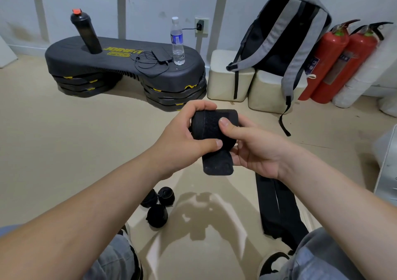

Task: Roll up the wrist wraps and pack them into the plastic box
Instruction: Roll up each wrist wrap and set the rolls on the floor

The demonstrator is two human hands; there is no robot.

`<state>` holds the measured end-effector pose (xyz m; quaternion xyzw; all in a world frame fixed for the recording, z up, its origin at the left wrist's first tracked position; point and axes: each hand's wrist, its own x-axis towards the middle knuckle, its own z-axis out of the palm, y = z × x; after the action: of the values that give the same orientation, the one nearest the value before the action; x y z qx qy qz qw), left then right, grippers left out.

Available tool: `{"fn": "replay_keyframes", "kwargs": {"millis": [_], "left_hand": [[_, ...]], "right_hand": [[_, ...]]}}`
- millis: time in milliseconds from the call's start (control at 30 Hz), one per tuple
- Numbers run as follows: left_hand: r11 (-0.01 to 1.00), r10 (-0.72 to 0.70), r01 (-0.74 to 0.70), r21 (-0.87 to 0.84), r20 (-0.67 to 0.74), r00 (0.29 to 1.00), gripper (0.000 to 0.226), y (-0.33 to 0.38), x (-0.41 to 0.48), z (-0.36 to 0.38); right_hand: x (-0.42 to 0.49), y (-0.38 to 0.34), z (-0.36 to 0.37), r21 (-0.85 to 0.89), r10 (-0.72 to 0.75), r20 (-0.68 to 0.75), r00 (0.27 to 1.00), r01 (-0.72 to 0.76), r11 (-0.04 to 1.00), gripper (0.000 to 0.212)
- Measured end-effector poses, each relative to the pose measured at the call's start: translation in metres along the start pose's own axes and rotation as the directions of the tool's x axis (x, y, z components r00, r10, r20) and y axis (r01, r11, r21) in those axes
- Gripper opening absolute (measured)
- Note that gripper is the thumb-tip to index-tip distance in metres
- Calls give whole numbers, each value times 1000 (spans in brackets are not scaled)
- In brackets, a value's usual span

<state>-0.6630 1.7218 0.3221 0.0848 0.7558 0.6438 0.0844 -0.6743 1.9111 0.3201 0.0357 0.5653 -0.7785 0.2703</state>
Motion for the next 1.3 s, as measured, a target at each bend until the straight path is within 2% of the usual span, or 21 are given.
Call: {"fn": "replay_keyframes", "kwargs": {"millis": [100,167,233,333,433,567,700,933,1100,1300], "left_hand": [[965,-172,170,-199,7,985,65,0,4,1],[917,-251,248,-314,29,967,51,3,7,1],[926,-289,288,-245,30,957,31,8,7,2],[923,-354,359,-137,61,933,48,7,7,3],[895,-395,405,-185,93,914,53,4,5,1],[926,-349,348,-149,18,937,54,0,4,-1],[938,-334,330,-103,-24,942,50,-3,5,-2],[947,-310,297,-123,-97,946,46,-5,3,6],[946,-274,240,-216,-143,951,42,-4,4,9],[966,-197,181,-185,-75,977,64,-13,5,8]], "right_hand": [[2,4,1,-13,-41,-15,999,41,999,36],[5,5,0,-13,-70,-21,997,70,997,39],[7,4,-1,-37,-92,-17,996,92,995,43],[7,3,-5,-112,-107,28,994,109,988,54],[7,6,-7,-97,-109,70,992,115,989,64],[7,5,-5,-36,-99,64,993,102,994,66],[5,5,-3,-149,-57,77,995,68,986,66],[9,4,-7,-208,106,35,994,-97,973,54],[11,4,-8,-145,96,-43,994,-101,984,73],[7,2,-6,-77,80,4,997,-80,994,56]]}}
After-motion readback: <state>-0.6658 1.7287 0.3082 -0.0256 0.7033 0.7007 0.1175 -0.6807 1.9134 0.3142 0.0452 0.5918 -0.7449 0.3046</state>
